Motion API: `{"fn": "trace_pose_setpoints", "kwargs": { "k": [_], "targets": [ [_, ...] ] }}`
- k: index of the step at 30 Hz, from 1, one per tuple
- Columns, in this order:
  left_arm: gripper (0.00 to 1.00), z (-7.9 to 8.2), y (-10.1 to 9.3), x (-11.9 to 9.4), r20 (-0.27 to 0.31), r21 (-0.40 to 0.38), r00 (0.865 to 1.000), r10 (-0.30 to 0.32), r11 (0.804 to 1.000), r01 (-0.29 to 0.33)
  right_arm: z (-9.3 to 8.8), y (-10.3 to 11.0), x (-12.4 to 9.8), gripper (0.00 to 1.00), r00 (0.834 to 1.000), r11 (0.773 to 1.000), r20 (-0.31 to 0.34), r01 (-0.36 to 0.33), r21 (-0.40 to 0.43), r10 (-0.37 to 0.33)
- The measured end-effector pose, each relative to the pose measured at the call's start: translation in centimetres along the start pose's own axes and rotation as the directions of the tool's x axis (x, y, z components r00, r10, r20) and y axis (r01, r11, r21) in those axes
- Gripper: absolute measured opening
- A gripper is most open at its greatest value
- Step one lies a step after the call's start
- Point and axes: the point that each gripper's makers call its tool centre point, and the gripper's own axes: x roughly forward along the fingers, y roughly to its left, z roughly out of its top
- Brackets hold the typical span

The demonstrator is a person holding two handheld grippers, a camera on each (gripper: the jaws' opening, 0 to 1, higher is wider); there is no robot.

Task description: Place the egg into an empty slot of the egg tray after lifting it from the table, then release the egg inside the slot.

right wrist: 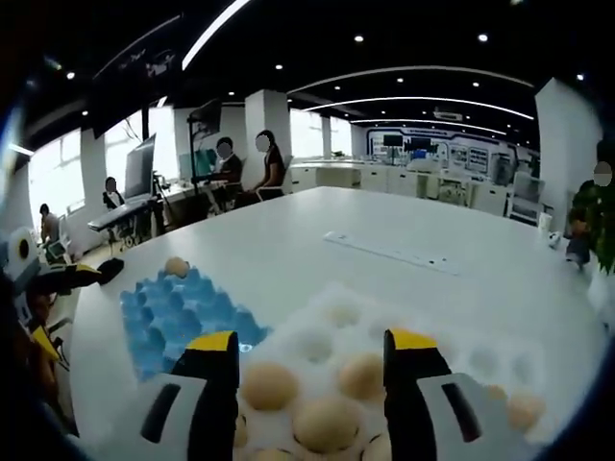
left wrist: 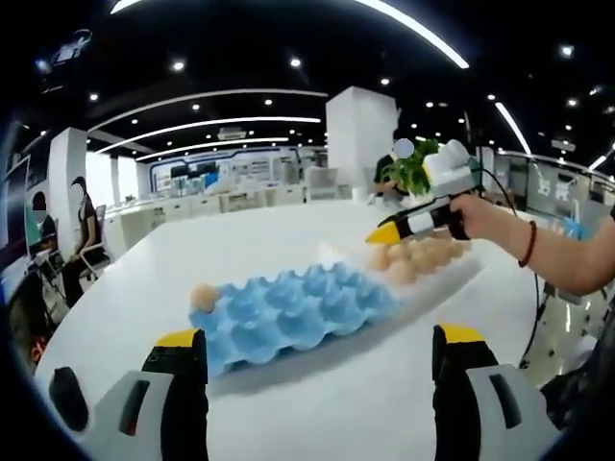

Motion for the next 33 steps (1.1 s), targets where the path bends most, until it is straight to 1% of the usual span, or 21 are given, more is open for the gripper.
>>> {"fn": "trace_pose_setpoints", "kwargs": {
  "k": [6, 10, 13, 16, 20, 23, 24, 25, 26, 27, 28, 29, 31, 32, 33],
  "targets": [
    [0.99, 0.0, 0.1, 0.0, 0.0, 0.003, 1.0, 0.002, 1.0, -0.002, -0.5, -0.9, -0.1, 0.54, 0.999, 0.999, -0.01, 0.046, 0.022, -0.046],
    [0.99, -0.1, 0.1, 0.0, 0.002, 0.002, 1.0, 0.004, 1.0, -0.004, -0.9, -1.1, -0.1, 0.49, 0.998, 0.998, -0.023, 0.062, 0.028, -0.062],
    [0.99, -0.3, 0.2, 0.1, -0.004, 0.001, 1.0, 0.004, 1.0, -0.004, -0.9, -1.6, -0.1, 0.43, 0.996, 0.995, -0.022, 0.091, 0.033, -0.09],
    [0.99, -0.4, 0.2, 0.2, -0.006, 0.005, 1.0, 0.002, 1.0, -0.002, -1.1, -2.1, -0.1, 0.41, 0.992, 0.991, -0.02, 0.127, 0.049, -0.126],
    [0.99, -0.4, 0.3, 0.3, -0.007, 0.006, 1.0, 0.003, 1.0, -0.003, -1.9, -2.1, 0.1, 0.41, 0.988, 0.986, -0.048, 0.151, 0.063, -0.148],
    [0.99, -0.3, 0.3, 0.4, -0.004, 0.006, 1.0, 0.0, 1.0, 0.0, -2.1, -3.1, 0.7, 0.38, 0.98, 0.978, -0.08, 0.19, 0.085, -0.183],
    [0.99, -0.3, 0.3, 0.4, -0.004, 0.006, 1.0, 0.0, 1.0, 0.0, -2.2, -3.3, 0.6, 0.37, 0.975, 0.97, -0.089, 0.211, 0.122, -0.202],
    [0.99, -0.3, 0.3, 0.5, -0.006, 0.007, 1.0, 0.0, 1.0, 0.0, -2.2, -3.0, 0.3, 0.36, 0.976, 0.969, -0.084, 0.211, 0.13, -0.202],
    [0.99, -0.5, 0.3, 0.5, -0.014, 0.017, 1.0, 0.001, 1.0, 0.0, -2.6, -3.0, 0.1, 0.35, 0.97, 0.96, -0.108, 0.231, 0.16, -0.216],
    [0.99, -0.6, 0.3, 0.6, -0.027, 0.03, 1.0, 0.005, 1.0, -0.004, -2.9, -2.9, 0.0, 0.35, 0.968, 0.957, -0.119, 0.24, 0.163, -0.223],
    [0.99, -0.7, 0.4, 0.5, -0.031, 0.035, 0.999, 0.008, 0.999, -0.007, -2.7, -2.9, 0.0, 0.35, 0.967, 0.957, -0.113, 0.245, 0.154, -0.23],
    [0.99, -0.7, 0.5, 0.5, -0.032, 0.04, 0.999, 0.01, 0.999, -0.009, -2.7, -3.0, 0.3, 0.35, 0.963, 0.955, -0.123, 0.255, 0.15, -0.238],
    [0.99, -0.6, 0.5, 0.4, -0.028, 0.039, 1.0, 0.008, 0.999, -0.007, -3.0, -3.1, 0.4, 0.34, 0.949, 0.946, -0.147, 0.298, 0.131, -0.278],
    [0.99, -0.4, 0.5, 0.4, -0.021, 0.034, 1.0, 0.004, 0.999, -0.004, -3.2, -3.3, 0.4, 0.34, 0.938, 0.936, -0.158, 0.33, 0.122, -0.31],
    [0.99, -0.4, 0.5, 0.3, -0.016, 0.032, 1.0, 0.003, 0.999, -0.003, -3.0, -3.8, 1.0, 0.34, 0.93, 0.931, -0.165, 0.349, 0.11, -0.329]
  ]
}}
